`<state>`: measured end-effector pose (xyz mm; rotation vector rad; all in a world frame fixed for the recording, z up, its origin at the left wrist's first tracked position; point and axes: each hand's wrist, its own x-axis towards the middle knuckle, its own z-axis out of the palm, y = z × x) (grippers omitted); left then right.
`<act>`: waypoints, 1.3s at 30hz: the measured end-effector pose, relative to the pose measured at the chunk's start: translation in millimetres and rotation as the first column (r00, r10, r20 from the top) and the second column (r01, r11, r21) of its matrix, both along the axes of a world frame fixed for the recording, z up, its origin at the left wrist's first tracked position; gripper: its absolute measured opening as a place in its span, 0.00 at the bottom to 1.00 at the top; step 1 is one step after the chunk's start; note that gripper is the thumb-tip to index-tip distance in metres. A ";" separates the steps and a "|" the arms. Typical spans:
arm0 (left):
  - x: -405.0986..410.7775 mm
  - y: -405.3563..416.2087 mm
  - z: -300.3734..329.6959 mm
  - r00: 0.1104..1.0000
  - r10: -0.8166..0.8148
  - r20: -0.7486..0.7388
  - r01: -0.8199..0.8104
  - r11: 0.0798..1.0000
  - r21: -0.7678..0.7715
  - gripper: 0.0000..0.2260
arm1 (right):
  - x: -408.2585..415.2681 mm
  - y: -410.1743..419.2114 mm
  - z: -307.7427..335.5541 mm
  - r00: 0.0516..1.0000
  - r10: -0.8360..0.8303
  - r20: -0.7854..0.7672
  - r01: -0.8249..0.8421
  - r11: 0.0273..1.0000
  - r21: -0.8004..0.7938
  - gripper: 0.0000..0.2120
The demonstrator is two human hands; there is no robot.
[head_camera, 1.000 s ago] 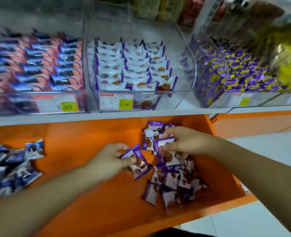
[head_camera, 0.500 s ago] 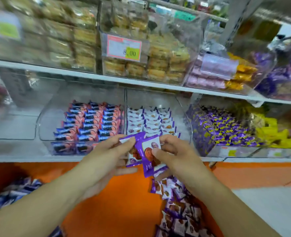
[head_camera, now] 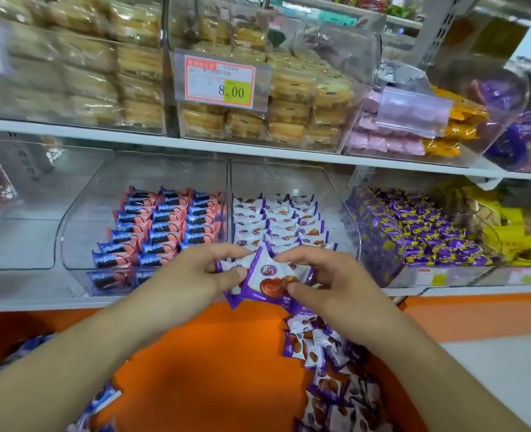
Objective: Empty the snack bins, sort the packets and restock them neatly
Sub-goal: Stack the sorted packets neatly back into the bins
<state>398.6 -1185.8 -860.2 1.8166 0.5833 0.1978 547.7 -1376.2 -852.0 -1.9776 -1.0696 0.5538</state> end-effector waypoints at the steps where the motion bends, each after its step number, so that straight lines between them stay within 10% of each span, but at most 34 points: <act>1: 2.2 0.0 -1.6 1.000 -0.021 -0.018 0.021 1.000 -0.014 0.12 | 0.9 0.2 0.6 1.000 0.015 0.024 -0.015 1.000 -0.014 0.19; 18: 28.1 -25.2 -9.4 0.988 -0.129 -0.088 0.141 0.979 0.145 0.26 | 29.0 -18.4 -4.3 0.995 -0.099 0.026 0.099 0.995 0.008 0.10; 28: 154.9 -27.2 20.2 0.986 -0.155 -0.063 0.166 0.863 0.478 0.21 | 118.4 -48.2 -20.4 0.779 -0.605 -0.163 0.627 0.755 0.192 0.09; 39: 218.6 -25.5 -52.0 0.939 -0.263 -0.220 0.339 0.808 0.481 0.20 | 137.4 -32.7 -47.8 0.804 -0.592 -0.048 0.591 0.789 0.166 0.09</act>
